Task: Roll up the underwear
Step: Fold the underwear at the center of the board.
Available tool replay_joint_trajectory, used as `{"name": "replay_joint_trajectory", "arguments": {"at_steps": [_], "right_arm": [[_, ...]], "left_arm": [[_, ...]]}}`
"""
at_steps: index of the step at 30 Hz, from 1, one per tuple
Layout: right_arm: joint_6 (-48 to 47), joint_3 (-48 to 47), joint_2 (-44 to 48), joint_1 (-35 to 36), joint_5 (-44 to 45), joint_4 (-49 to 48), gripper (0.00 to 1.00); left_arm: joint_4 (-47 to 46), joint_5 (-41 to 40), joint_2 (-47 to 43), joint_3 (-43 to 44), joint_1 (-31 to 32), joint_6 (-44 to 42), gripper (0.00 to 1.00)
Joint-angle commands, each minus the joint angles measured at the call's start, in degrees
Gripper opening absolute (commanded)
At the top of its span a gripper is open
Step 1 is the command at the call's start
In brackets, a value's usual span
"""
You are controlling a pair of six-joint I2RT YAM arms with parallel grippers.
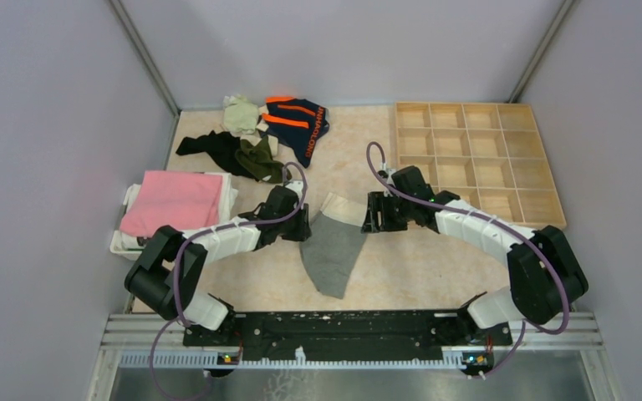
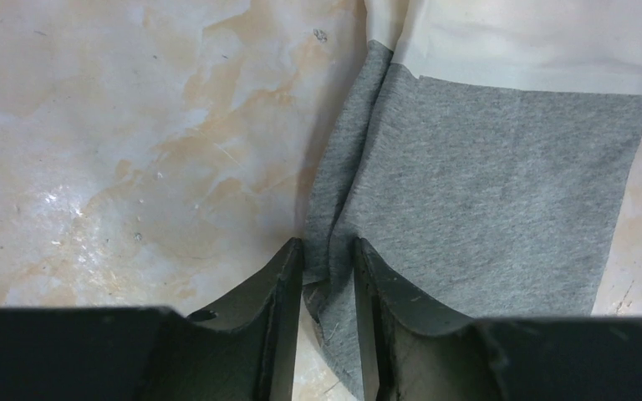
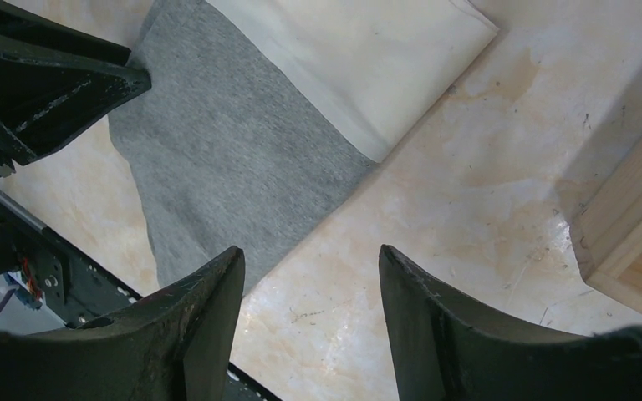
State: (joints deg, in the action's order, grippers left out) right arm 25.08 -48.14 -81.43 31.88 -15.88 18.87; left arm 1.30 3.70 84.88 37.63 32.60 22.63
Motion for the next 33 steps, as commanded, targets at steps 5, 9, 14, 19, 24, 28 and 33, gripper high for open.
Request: {"name": "replay_joint_trajectory", "arguments": {"at_steps": [5,9,14,19,24,28,33], "right_arm": [[0.94,-2.9,0.91,0.82,2.19,-1.82,0.59],[3.9,-4.22,1.14,1.51,4.49,-2.19,0.59],[7.57,-9.06,-1.09,3.7,8.51,-0.63,0.58],[9.54,-19.13,-8.07,7.36,12.67,3.6,0.56],[9.67,-30.46,-17.48,10.81,15.6,8.85,0.54],[9.15,-39.19,-25.59,12.52,17.69,13.91,0.52],[8.39,-47.83,-33.32,14.51,19.75,19.73,0.5]], "left_arm": [[3.8,3.72,-0.54,-2.96,0.15,1.74,0.21],[0.78,4.59,-2.6,-5.28,0.78,4.14,0.08],[-4.67,3.01,-6.97,-9.72,2.97,9.84,0.0],[-8.9,0.76,-10.61,-14.45,4.58,13.8,0.0],[-11.82,-0.29,-11.15,-16.54,6.37,15.21,0.0],[-13.6,-1.48,-10.69,-17.25,8.22,15.64,0.0],[-14.97,-3.21,-10.0,-17.74,9.69,15.8,0.0]]}}
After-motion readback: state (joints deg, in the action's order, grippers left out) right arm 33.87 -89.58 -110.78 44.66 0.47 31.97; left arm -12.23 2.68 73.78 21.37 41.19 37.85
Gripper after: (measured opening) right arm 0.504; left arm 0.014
